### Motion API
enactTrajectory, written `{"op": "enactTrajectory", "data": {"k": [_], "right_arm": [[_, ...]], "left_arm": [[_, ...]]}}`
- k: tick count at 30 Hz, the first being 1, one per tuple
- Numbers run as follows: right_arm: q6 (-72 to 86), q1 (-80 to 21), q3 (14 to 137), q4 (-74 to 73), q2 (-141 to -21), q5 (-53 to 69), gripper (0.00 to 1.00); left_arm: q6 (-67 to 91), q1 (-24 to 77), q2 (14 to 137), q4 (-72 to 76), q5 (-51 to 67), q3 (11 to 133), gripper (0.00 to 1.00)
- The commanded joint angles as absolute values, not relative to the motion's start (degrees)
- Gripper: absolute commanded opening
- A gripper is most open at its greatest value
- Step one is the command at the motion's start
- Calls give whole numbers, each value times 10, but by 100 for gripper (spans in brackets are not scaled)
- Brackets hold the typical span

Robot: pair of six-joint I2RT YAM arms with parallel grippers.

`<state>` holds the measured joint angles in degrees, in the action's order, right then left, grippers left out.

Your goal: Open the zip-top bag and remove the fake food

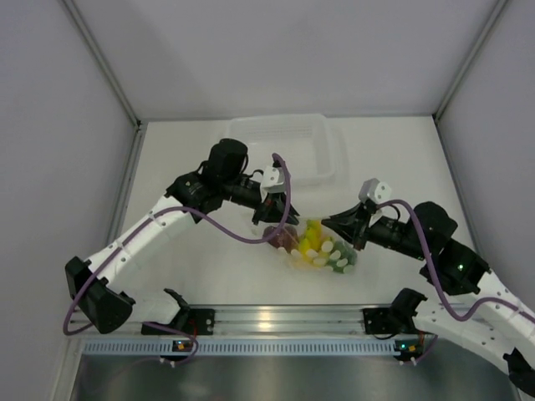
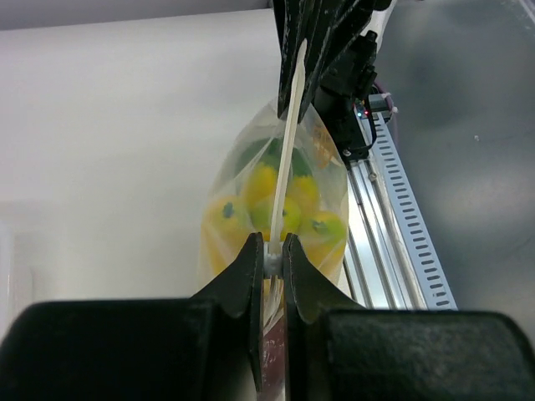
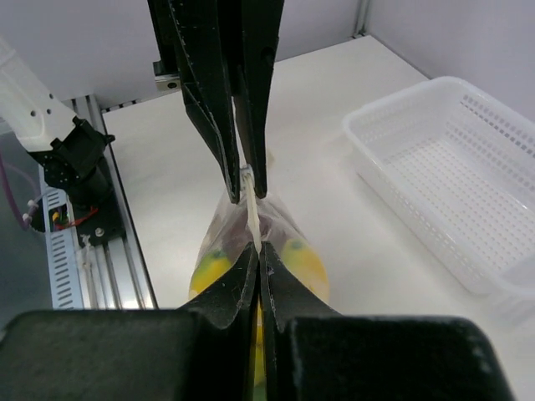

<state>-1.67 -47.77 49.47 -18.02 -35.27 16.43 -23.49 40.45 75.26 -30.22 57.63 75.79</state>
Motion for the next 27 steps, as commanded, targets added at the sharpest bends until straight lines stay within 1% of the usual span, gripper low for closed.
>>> {"op": "enactTrajectory", "data": {"k": [1, 5, 7, 14, 18, 24, 27], "right_arm": [[-4, -477, 514, -184, -334, 130, 0], [-5, -477, 524, -217, -295, 104, 0], [-4, -477, 531, -240, -277, 70, 0], [-7, -477, 549, -286, -210, 26, 0], [-11, -477, 551, -294, -187, 20, 0], [-12, -478, 553, -292, -182, 31, 0], [-16, -478, 554, -289, -184, 34, 0]], "left_arm": [[-252, 396, 729, -315, 580, 754, 0], [-273, 386, 726, -330, 542, 743, 0], [-282, 381, 736, -343, 531, 743, 0], [-279, 329, 766, -350, 555, 748, 0], [-276, 303, 766, -352, 571, 745, 0], [-281, 297, 766, -372, 554, 744, 0], [-279, 296, 761, -376, 523, 741, 0]]}}
